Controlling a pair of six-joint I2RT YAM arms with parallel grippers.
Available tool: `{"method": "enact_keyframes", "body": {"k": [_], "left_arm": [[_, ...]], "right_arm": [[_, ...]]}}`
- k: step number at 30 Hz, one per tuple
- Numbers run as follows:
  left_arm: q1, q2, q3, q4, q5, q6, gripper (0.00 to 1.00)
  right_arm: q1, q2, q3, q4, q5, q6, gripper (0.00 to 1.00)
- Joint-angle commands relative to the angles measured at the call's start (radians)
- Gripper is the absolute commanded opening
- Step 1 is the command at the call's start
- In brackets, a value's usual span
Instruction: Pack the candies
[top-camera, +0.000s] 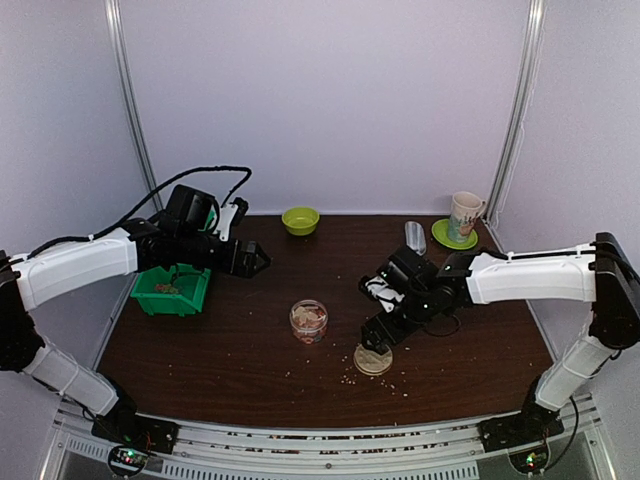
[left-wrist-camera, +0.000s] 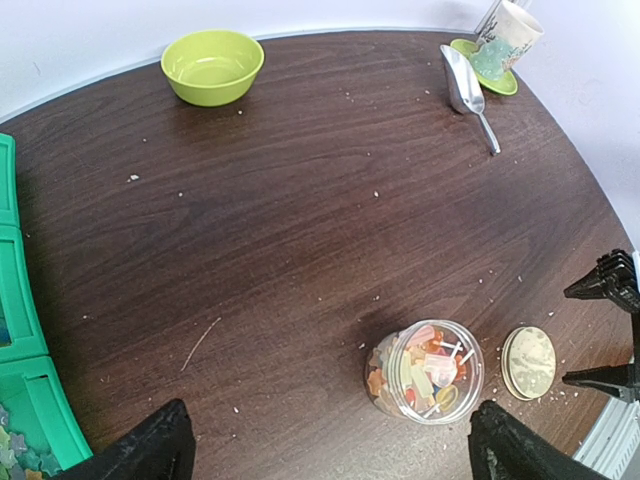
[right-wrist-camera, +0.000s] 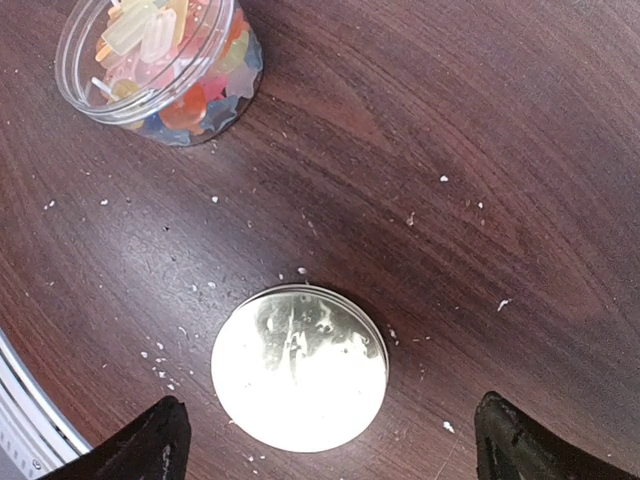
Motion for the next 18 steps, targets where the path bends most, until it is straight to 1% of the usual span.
{"method": "enact_keyframes", "body": {"k": [1, 10, 18], "left_arm": [[0.007, 0.006, 0.002, 0.030, 0.011, -0.007, 0.98], [0.007, 0.009, 0.003, 0.027, 0.012, -0.007, 0.98], [0.006, 0.010, 0.005, 0.025, 0.015, -0.007, 0.98]], "right_arm": [[0.027, 0.010, -0.002, -0.004, 0.067, 0.023, 1.00], [0.073, 0.077, 0.007, 0.005, 0.061, 0.036, 1.00], [0.088, 0.115, 0.009, 0.014, 0.055, 0.047, 1.00]]}}
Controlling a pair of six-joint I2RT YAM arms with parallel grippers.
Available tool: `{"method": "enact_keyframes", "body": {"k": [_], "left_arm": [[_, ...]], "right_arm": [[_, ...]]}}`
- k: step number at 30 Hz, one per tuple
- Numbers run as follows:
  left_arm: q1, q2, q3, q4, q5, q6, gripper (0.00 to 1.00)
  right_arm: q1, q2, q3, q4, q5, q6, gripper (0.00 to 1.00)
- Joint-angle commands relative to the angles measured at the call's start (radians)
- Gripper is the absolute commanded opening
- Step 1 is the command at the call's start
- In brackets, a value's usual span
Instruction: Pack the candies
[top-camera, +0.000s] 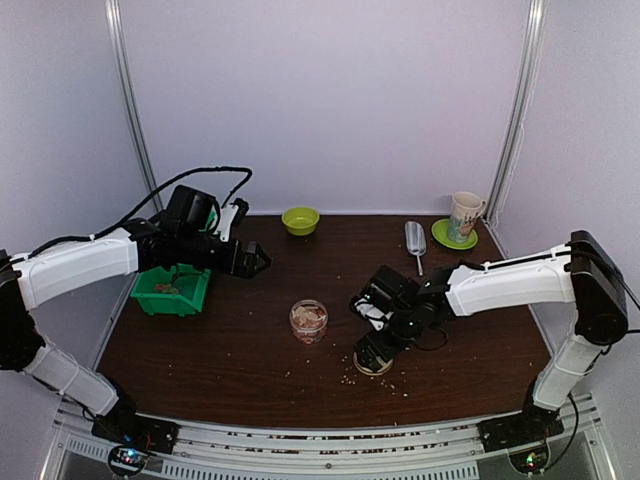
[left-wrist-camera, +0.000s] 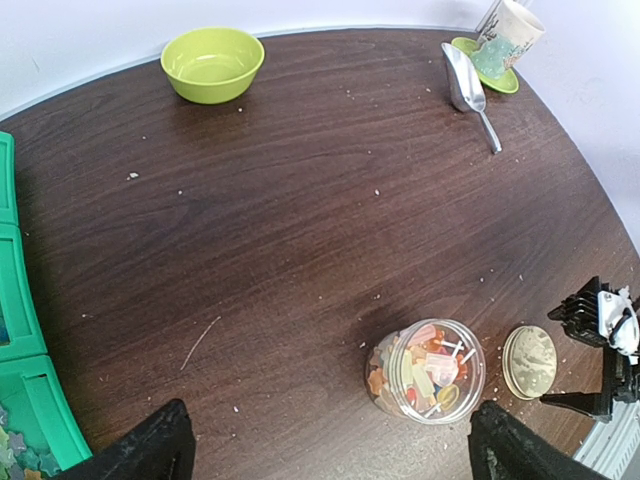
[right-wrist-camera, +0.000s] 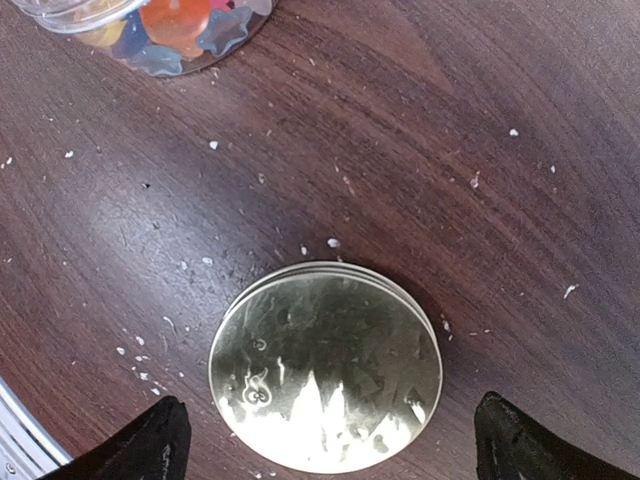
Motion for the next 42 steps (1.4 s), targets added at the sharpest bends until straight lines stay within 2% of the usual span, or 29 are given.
{"method": "enact_keyframes", "body": {"k": [1, 22, 32, 42], "left_arm": [[0.007, 0.006, 0.005, 0.025, 0.014, -0.007, 0.98], [0.006, 0.019, 0.007, 0.022, 0.022, -0.009, 0.98], [0.007, 0.021, 0.008, 0.022, 0.026, -0.010, 0.98], [0.006, 0.022, 0.008, 0.021, 0.026, -0.009, 0.98]], "right_arm": [[0.010, 0.021, 0.009, 0.013, 0.020, 0.017, 1.00], [0.039, 0.086, 0.045, -0.003, 0.065, 0.022, 1.00], [0.044, 0.103, 0.059, -0.011, 0.085, 0.027, 0.94], [0.048, 0.112, 0.065, -0.018, 0.098, 0.025, 0.96]]}}
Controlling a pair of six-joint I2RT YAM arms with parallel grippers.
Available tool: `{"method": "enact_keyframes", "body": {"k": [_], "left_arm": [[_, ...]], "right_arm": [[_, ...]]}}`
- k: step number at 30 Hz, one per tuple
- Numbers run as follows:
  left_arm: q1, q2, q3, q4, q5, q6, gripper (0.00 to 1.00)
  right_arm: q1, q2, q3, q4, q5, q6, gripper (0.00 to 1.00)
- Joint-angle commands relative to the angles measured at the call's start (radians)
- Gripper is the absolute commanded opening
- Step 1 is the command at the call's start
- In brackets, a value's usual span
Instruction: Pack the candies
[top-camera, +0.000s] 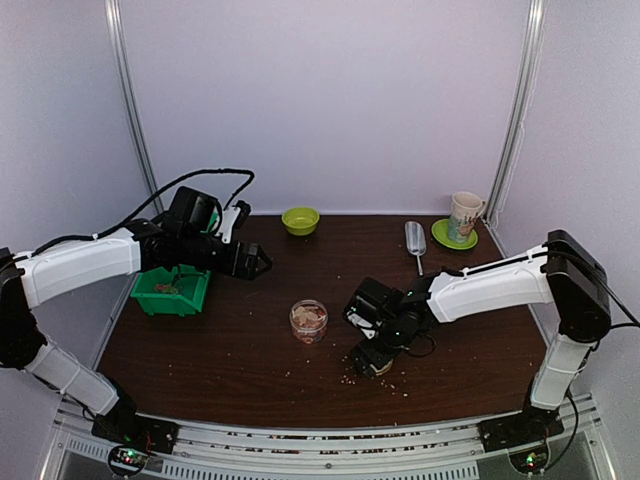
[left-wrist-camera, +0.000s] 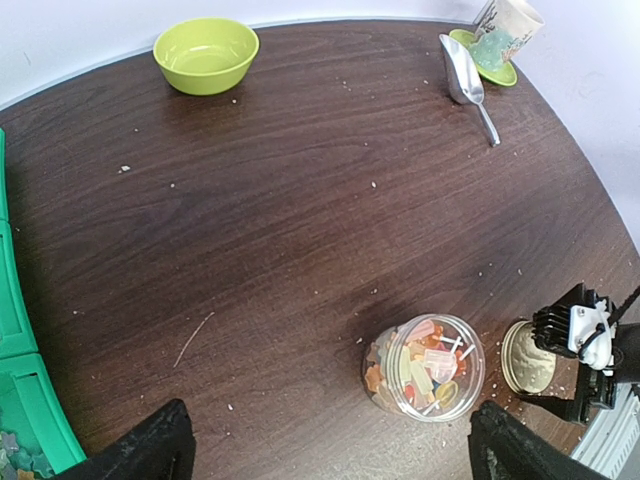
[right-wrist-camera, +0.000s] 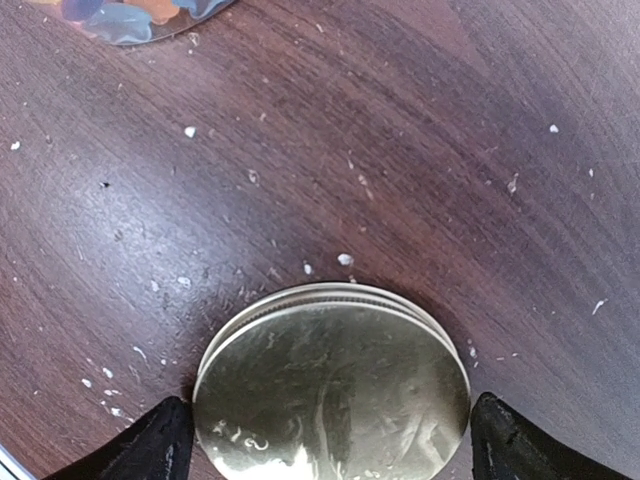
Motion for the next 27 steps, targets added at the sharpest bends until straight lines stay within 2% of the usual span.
{"method": "enact_keyframes", "body": {"k": [1, 18, 27], "left_arm": [[0.007, 0.006, 0.007, 0.023, 0.011, -0.006, 0.98], [0.007, 0.008, 0.008, 0.023, 0.014, -0.008, 0.98], [0.007, 0.019, 0.007, 0.022, 0.022, -0.009, 0.98]], "right_arm": [[0.007, 0.012, 0.023, -0.010, 0.032, 0.008, 0.96], [0.006, 0.002, 0.020, -0.003, 0.025, 0.016, 0.88], [0.006, -0.048, 0.035, -0.039, 0.047, 0.003, 0.87]]}}
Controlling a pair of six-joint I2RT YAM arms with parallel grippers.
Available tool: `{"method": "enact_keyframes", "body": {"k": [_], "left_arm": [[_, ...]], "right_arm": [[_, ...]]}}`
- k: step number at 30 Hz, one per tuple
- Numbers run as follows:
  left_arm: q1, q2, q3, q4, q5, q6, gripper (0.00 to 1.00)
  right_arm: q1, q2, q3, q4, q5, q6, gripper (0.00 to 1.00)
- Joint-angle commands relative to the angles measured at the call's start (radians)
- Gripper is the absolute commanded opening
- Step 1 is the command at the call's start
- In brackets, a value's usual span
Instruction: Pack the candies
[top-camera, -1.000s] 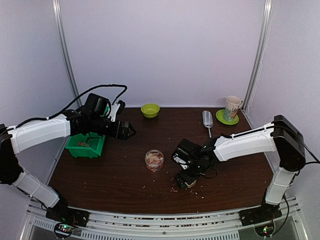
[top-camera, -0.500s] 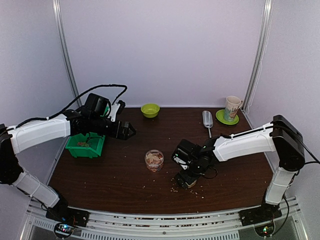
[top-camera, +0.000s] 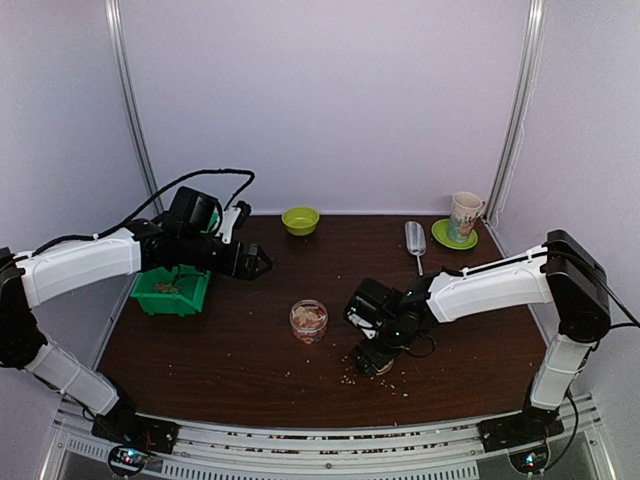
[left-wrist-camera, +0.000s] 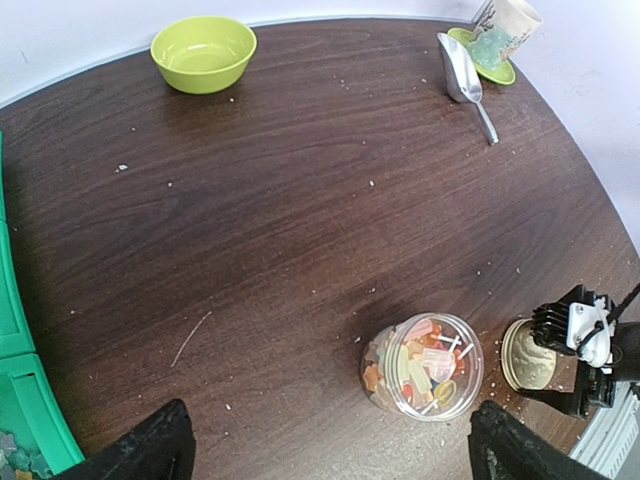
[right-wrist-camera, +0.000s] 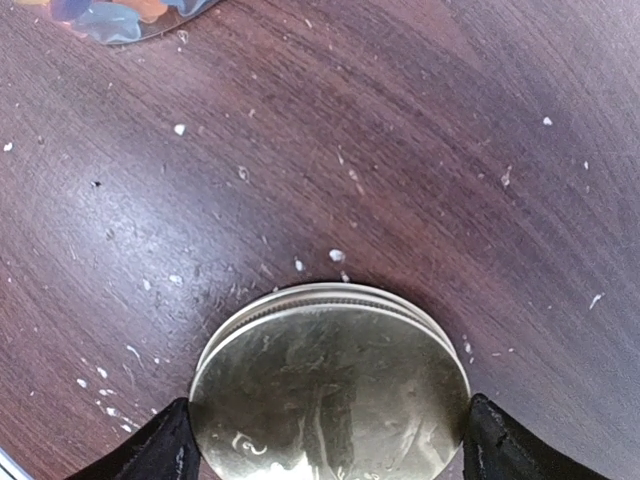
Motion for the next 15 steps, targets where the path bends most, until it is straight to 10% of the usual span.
{"method": "enact_keyframes", "body": {"k": [1, 15], "left_arm": [[0.006, 0.021, 0.007, 0.021, 0.016, -0.009, 0.98], [0.006, 0.150, 0.004, 0.015, 0.096, -0.069, 0.98]], "right_arm": [[0.007, -0.060, 0.037, -0.037, 0.040, -0.007, 0.87], [-0.019, -0.202, 0.065, -0.101, 0.099, -0.044, 0.87]]}}
